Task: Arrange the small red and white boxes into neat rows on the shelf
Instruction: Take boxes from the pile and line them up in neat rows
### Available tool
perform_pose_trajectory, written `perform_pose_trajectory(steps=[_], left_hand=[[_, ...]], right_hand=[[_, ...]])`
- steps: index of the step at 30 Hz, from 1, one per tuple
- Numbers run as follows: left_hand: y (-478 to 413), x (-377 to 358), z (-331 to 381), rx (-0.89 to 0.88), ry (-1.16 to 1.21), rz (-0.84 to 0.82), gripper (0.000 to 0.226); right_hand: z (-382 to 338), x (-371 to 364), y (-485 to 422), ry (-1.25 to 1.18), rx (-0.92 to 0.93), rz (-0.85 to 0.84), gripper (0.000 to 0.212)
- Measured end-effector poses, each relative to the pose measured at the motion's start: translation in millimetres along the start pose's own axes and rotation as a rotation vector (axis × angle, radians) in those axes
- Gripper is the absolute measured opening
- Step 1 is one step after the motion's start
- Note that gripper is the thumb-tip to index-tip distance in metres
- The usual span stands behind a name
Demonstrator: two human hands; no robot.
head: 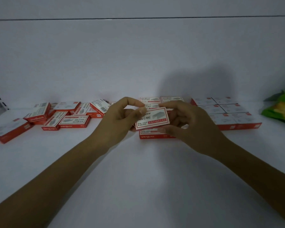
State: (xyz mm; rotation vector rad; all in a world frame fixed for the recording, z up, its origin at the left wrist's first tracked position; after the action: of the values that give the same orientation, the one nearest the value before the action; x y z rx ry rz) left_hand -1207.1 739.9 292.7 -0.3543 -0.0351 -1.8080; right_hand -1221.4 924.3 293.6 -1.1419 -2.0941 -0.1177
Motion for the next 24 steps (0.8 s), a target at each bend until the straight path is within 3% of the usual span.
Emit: perform_pose_trajectory(steps=[3, 8, 12, 18, 21, 24], left_hand=[[-0.6, -0.6, -6.2, -0.033, -0.104, 0.051, 0.029], [3.5, 6.8, -22.2, -0.202, -0.778, 0.122, 0.064], [1.5, 1.9, -28.4, -0.086, -0.782, 0.044, 0.088], [3.2, -4.4, -21.8, -0.1, -0.806, -0.003, 0.071], [2.8, -5.0, -20.8, -0.084, -0.794, -0.01, 0.071], [1.8, -3.5, -25.1, -0.026, -0.819, 0.0, 0.085]], right_hand=[[3.7, 2.4, -0.6, 0.123, -0.012, 0.067, 0.046], [15.6, 13.5, -2.1, 0.209, -0.082, 0.182, 0.041], [25.6, 13.4, -7.7, 0.289, -0.136, 0.17, 0.043], [27.9, 1.7, -18.2, 0.444, -0.198, 0.085, 0.065], [25.1, 2.1, -11.9, 0.48, -0.106, 0.141, 0.048], [23.7, 0.1, -9.9, 0.587, -0.04, 0.113, 0.038]])
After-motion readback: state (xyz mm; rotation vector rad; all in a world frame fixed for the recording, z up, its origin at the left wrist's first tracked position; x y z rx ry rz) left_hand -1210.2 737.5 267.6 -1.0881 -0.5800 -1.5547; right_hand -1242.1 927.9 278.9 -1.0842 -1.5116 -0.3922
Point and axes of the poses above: each hand's wrist, its own y-axis away from the middle knuckle, its own x-axis out of the back of the hand, z = x × y, the point moved 2 cm from there along -y, towards the middle knuckle, and after that the axes turned 12 degrees about -z, right-handed, at the moved point
